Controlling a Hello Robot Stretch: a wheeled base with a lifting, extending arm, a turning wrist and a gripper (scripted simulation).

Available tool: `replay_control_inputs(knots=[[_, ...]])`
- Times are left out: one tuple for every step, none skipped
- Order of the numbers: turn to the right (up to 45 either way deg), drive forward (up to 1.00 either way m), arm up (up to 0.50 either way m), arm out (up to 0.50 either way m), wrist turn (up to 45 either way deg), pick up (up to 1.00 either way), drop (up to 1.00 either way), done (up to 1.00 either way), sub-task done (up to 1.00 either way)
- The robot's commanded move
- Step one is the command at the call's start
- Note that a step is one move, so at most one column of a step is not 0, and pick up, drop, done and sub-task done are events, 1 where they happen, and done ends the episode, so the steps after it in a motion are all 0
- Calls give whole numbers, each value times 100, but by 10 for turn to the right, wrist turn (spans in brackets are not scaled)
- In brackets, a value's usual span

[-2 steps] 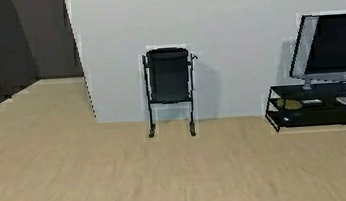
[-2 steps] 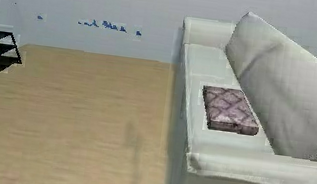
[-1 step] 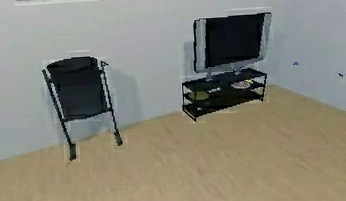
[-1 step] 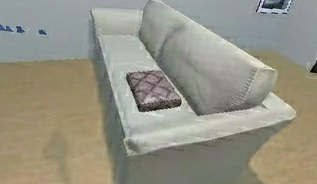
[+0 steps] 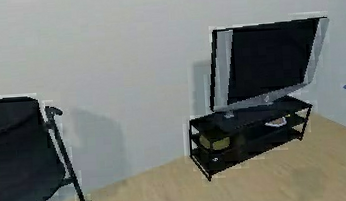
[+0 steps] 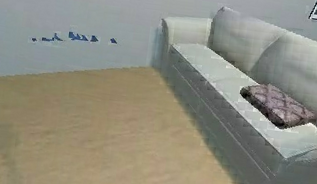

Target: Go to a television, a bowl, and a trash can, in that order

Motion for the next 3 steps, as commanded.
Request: replay_control_inputs(knots=[[30,0,0,0,0,0,0,0,0],[0,45,0,0,0,0,0,0,0],[270,0,0,0,0,0,0,0,0]])
